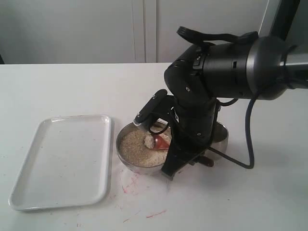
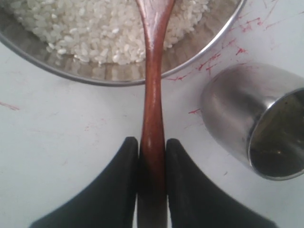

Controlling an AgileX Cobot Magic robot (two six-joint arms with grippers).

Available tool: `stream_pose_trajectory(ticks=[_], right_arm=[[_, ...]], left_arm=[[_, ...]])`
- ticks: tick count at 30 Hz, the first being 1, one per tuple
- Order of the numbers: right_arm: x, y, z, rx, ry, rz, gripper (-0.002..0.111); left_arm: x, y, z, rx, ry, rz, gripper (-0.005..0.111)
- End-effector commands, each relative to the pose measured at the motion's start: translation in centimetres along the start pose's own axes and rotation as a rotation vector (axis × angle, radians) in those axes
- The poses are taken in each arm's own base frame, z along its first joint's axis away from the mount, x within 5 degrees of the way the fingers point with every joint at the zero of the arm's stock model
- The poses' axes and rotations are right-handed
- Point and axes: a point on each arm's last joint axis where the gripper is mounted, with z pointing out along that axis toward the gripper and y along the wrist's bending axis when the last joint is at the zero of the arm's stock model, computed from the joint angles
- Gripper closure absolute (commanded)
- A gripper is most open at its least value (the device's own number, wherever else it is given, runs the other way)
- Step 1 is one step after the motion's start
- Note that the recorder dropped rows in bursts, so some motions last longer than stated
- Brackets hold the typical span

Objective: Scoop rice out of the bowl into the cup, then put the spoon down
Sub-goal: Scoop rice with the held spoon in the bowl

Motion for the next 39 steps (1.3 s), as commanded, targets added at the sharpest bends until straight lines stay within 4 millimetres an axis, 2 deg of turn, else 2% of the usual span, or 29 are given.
stream_pose_trajectory(ticks=[1,13,20,22,28,33,36,39], right_arm=[[0.4,0.0,-0.1,-0.007,0.050,0.011,0.103],[1.1,-0.6,-3.5,0.010,-0.050,0.032,0.103],[1.0,-0.2,-3.6,-0.003,-0.059,0.031,0.103],[0.7,0.5,-3.8,0.000,-0.079,0.002,0.108],[0.2,1.7,-4.1,0.037,-0.108,-0.063,0.108],[0.6,0.8,-4.4,0.205,-0.045,-0.104,0.108],[0.4,2.2,-4.7,0.299,-0.024,-0.192,0.108],[-0.2,3.6,-4.2,0.428,0.028,-0.250,0.108]], left_arm=[[0.1,0.0,0.0,0.003,-0.004,-0.010,0.092],[0.1,0.0,0.0,0.003,-0.004,-0.010,0.092],[0.1,0.0,0.0,0.003,-0.004,-0.010,0.092],[0.1,0.0,0.0,0.003,-0.004,-0.010,0.092],[0.1,0.0,0.0,0.003,-0.004,-0.010,0.092],[0.1,0.0,0.0,0.003,-0.004,-0.010,0.092],[0.1,0.0,0.0,0.003,-0.004,-0.010,0.092],[0.1,0.0,0.0,0.003,-0.004,-0.010,0.092]])
